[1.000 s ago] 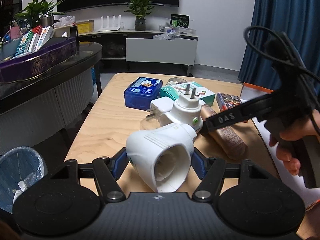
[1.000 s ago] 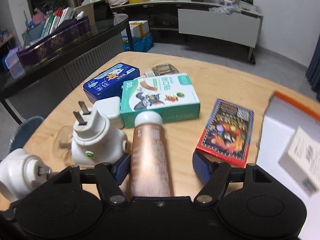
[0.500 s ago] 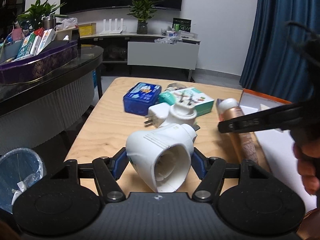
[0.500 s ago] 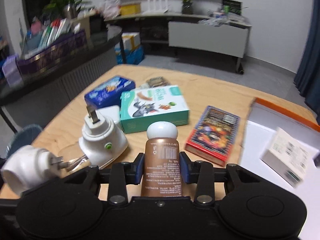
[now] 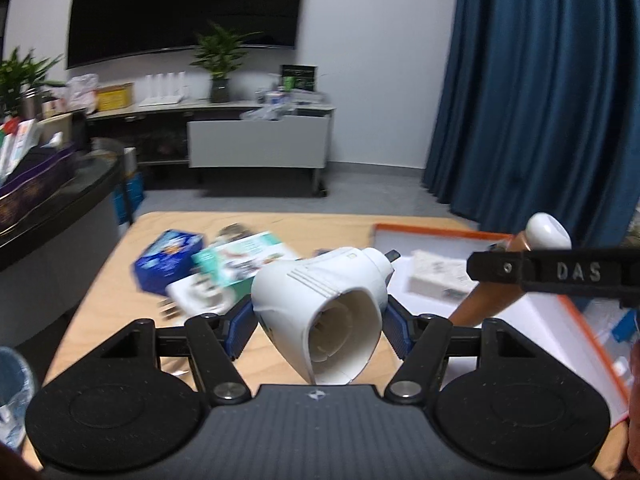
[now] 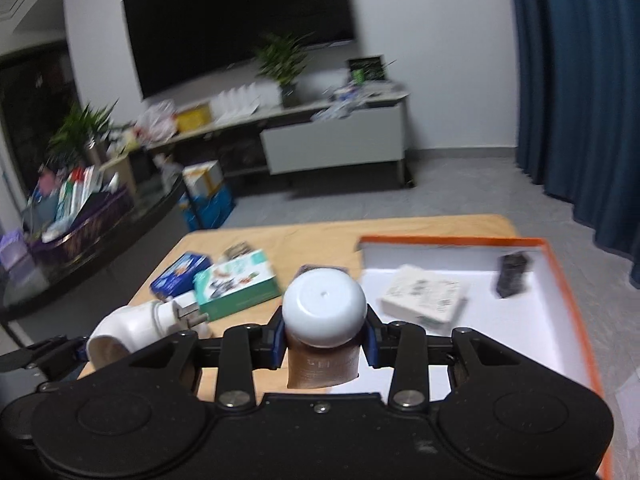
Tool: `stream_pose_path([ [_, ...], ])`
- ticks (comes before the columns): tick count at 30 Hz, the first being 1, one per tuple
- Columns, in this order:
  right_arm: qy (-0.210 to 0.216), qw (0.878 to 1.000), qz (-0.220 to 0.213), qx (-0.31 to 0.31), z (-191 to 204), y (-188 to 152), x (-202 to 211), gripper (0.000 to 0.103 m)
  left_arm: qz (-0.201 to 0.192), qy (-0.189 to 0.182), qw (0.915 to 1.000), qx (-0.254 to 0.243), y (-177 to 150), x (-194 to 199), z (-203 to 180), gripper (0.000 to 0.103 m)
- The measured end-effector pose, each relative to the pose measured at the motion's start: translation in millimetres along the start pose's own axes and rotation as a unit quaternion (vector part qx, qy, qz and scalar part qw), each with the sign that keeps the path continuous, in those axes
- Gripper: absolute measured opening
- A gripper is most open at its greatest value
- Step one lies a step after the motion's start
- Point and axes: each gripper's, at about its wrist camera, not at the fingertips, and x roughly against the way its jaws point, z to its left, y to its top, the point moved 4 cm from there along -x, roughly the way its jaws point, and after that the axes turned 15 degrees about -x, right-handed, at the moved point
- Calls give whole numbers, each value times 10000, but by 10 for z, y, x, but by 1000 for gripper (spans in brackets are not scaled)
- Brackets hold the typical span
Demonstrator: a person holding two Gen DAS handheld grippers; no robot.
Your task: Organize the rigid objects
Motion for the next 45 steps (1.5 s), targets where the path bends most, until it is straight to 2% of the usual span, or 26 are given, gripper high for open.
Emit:
stream_pose_path([
  [8,-462,9966,-524,-437,-551,145,523,45,-183,-304,9988,-341,283,-23,-528,67],
  [15,-761,9937,-630,-529,-775,97,668,45,-97,-427,9981,-426,322,-74,-814,67],
  [25,-862,9927,-600,-593,-891,49,701,45,45,-391,9985,-393,283,-82,-853,67],
  [45,-910,9940,-460,-405,-812,74,634,45,137,-312,9987,-382,259,-51,-907,67],
])
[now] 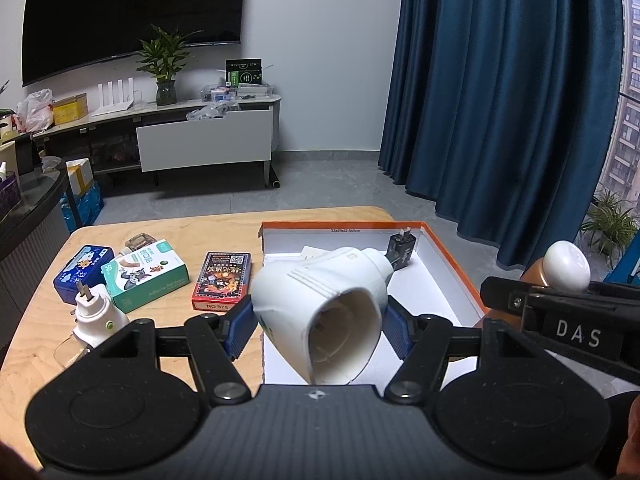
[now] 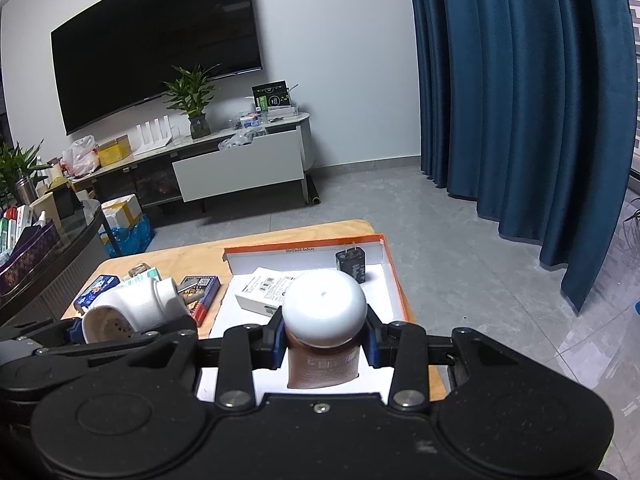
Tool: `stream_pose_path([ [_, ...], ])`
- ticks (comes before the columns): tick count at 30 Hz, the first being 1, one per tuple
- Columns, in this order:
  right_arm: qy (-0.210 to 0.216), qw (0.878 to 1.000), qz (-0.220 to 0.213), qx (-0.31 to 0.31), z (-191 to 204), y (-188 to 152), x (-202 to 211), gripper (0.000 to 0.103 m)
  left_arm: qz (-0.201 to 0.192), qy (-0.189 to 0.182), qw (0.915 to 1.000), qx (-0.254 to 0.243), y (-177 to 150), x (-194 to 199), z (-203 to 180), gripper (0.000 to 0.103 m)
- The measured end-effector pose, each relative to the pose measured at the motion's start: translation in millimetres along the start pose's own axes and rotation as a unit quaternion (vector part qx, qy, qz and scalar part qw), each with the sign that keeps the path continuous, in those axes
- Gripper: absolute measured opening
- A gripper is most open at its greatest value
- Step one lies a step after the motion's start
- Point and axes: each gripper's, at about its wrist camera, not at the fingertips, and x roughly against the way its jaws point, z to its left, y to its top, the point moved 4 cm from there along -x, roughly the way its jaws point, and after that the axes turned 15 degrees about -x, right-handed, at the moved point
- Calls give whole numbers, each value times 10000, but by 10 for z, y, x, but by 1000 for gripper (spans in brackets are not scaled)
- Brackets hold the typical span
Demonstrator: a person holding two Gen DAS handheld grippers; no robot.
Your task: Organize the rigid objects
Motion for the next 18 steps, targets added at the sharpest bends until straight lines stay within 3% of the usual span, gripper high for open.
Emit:
stream_pose_path([
  [18,-81,9999,-2,90,8,-29,20,45,50,-44,10000,-55,-7,-40,-51,67],
])
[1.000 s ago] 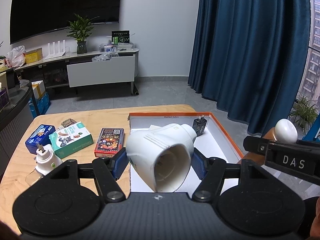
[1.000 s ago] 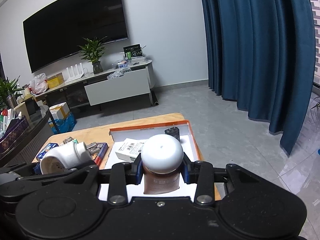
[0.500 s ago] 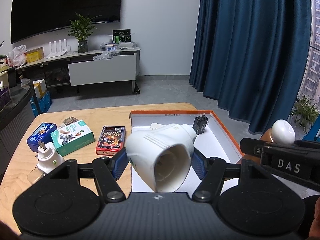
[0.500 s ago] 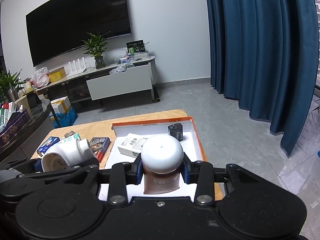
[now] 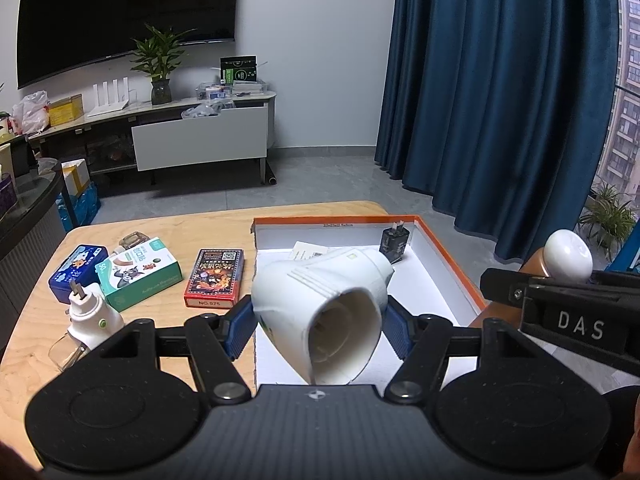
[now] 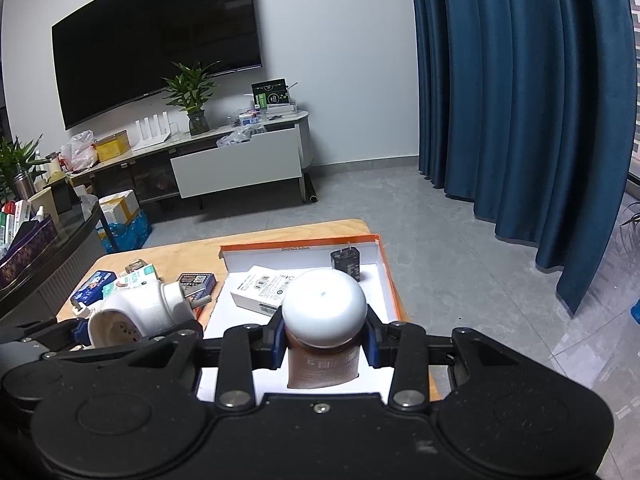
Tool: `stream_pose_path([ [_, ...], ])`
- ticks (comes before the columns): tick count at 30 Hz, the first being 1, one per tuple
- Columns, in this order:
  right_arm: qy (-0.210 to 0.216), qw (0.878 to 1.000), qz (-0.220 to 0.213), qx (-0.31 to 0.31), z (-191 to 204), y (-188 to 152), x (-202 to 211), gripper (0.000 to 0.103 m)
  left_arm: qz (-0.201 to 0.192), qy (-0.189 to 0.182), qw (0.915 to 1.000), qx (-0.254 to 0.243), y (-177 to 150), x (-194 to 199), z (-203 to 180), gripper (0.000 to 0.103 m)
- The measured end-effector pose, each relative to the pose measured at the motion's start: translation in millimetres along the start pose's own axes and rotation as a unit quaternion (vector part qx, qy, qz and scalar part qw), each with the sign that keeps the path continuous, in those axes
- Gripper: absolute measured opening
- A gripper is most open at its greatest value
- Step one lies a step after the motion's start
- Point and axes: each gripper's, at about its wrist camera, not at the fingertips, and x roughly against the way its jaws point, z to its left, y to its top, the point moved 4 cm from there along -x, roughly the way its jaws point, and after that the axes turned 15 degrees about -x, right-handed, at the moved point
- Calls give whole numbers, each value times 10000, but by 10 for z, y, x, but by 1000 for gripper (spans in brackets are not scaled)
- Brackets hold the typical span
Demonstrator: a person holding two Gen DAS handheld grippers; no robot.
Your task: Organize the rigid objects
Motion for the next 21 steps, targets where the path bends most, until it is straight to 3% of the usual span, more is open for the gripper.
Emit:
stream_pose_path([
  [21,-13,10000,96,-18,-14,6,-47,45,36,5,10000,-9,-24,-25,-5,67],
])
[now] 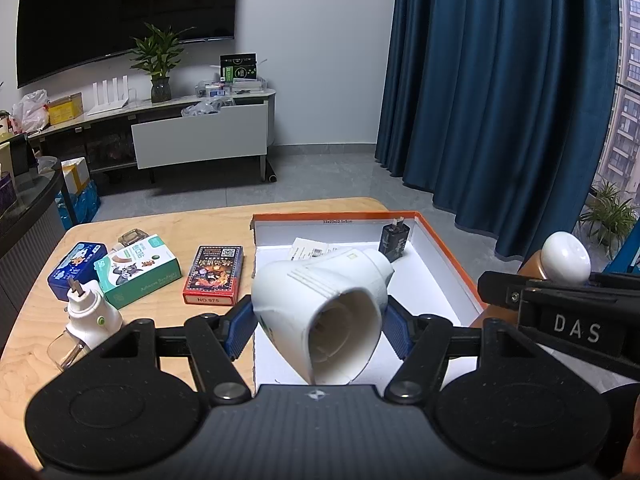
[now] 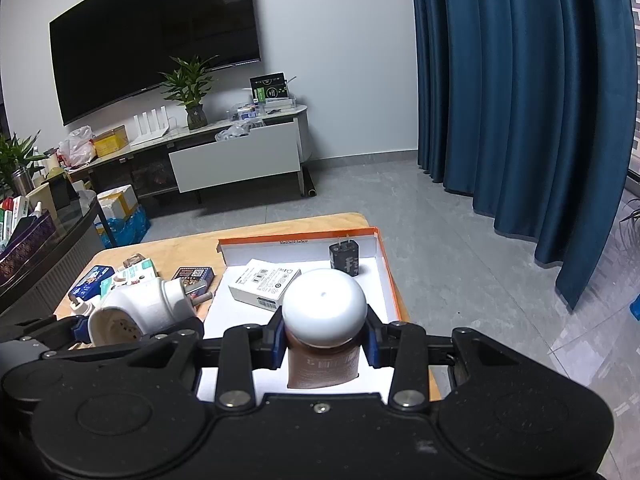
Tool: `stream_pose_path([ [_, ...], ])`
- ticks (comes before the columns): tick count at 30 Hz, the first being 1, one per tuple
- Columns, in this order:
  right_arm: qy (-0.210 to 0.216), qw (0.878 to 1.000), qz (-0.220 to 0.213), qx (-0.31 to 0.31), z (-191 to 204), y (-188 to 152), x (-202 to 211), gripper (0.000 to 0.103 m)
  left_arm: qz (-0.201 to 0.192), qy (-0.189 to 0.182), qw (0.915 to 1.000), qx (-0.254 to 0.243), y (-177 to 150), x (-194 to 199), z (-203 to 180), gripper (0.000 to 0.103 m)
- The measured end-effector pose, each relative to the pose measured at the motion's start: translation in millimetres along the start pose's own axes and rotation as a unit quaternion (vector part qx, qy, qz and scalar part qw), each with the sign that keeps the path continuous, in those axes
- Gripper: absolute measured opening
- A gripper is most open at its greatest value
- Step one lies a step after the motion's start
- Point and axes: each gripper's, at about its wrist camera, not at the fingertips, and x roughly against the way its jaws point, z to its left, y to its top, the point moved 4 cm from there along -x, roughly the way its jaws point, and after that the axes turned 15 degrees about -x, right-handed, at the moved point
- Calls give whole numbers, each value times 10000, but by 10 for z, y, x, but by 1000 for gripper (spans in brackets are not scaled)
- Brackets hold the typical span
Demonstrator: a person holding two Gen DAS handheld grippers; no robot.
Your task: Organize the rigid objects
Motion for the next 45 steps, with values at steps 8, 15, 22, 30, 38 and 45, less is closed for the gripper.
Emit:
stream_pose_path([
  [8,-24,10000,17,4,-15,0,-25,45,30,-15,10000,10,-11,-19,5,67],
  [15,-37,10000,35,28,-23,-17,-39,45,54,-20,10000,25,-12,-39,6,67],
  [22,-38,10000,46,36,-19,-29,-53,45,54,-26,10000,30,-17,-43,3,67],
  [30,-63,10000,61,29,-9,-48,-72,45,61,-33,10000,31,-19,-41,-2,67],
  [38,-70,9999,81,28,-23,-61,-95,45,91,-36,9999,37,-31,-59,-15,67],
  [45,-78,9999,89,30,-32,-66,-109,45,106,-47,9999,47,-37,-71,-8,67],
])
